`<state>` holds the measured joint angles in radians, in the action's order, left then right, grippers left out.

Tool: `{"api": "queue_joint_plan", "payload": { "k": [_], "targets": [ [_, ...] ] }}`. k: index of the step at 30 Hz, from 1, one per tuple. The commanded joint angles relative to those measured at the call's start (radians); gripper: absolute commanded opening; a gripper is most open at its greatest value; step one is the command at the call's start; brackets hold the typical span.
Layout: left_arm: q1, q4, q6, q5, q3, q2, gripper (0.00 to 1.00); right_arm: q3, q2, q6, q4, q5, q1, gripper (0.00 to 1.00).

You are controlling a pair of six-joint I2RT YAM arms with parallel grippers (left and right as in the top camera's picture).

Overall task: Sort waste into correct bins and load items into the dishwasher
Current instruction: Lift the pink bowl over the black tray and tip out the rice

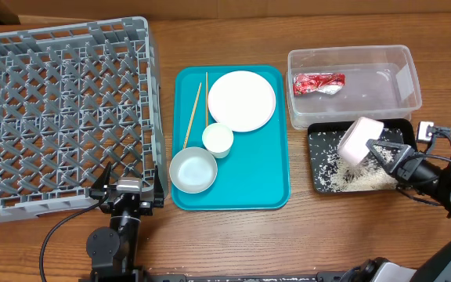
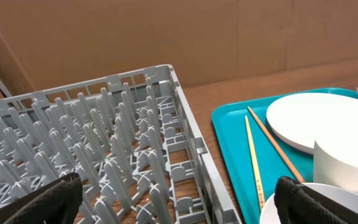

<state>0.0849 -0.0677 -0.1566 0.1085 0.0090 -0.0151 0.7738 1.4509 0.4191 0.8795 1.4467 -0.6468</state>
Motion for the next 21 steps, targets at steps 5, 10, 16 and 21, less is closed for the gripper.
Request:
{"api": "queue_joint_plan", "payload": {
  "k": [5, 10, 16, 21],
  "targets": [
    [-0.006, -0.003, 0.011, -0.007, -0.004, 0.010, 1.00, -0.048, 0.058, 0.016, -0.031, 0.123, -0.040, 0.04],
    [-0.006, -0.003, 0.011, -0.007, -0.004, 0.010, 1.00, -0.063, 0.058, 0.020, -0.029, 0.123, -0.100, 0.04],
    [-0.006, -0.003, 0.011, -0.007, -0.004, 0.010, 1.00, -0.069, 0.058, 0.029, 0.031, 0.123, -0.153, 0.04],
    [-0.006, -0.003, 0.011, -0.007, -0.004, 0.010, 1.00, -0.068, 0.058, 0.024, 0.031, 0.123, -0.153, 0.04]
  ]
}}
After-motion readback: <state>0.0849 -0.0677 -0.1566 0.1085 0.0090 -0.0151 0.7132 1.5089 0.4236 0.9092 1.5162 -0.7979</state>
